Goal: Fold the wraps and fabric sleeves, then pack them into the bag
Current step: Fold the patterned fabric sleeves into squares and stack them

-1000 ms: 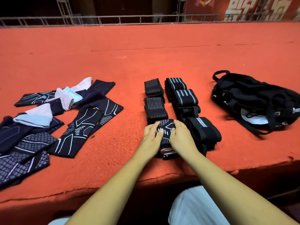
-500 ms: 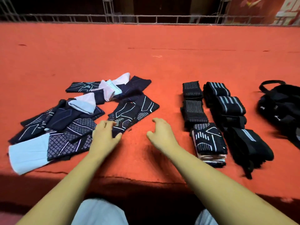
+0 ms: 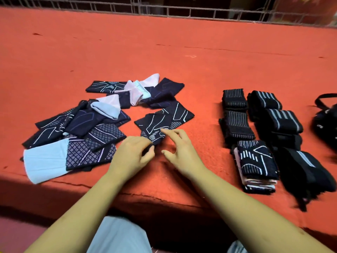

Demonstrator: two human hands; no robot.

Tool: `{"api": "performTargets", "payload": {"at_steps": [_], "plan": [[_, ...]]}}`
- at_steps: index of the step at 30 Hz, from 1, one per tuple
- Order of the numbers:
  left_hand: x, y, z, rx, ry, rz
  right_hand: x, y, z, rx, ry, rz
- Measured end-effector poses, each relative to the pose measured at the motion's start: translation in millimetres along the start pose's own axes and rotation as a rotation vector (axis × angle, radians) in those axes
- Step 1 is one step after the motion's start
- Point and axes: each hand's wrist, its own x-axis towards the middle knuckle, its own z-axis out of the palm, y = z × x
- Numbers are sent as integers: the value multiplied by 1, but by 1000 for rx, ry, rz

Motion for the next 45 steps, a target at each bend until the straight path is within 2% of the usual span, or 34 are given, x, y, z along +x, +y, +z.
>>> {"api": "performTargets", "payload": {"at_steps": [4,8,14,18,21,24,28,36,42,45], "plan": [[-1,19,3,-152,-128,27,-11,6,-9,-7,-55,-94],[-14,22,6,-228,-324,17,-28,20,-23,4,1,-20],[-34,19,-3,-475,-395,-108,-61,39,-36,-130,-29,-17],[-39,21,0,-555,-391,-163,-71,31,-38,44,-157,-104],[-38,27,-5,-638,-389,-200,-75,27,-41,196,-195,7],[-38,31,-9,-668,-445,-181,-78,26,-46,370,-157,89],[-41,31,-7,-735,-431,-217,-76,23,-43,470,-126,153],[-42,37,13,-599,-234,-365,-54,34,-21,404,28,347],[-40,44,22,-598,-172,-475,-56,42,-14,309,97,354],[-42,47,23,-557,-136,-461,-57,41,-12,340,122,339]]}}
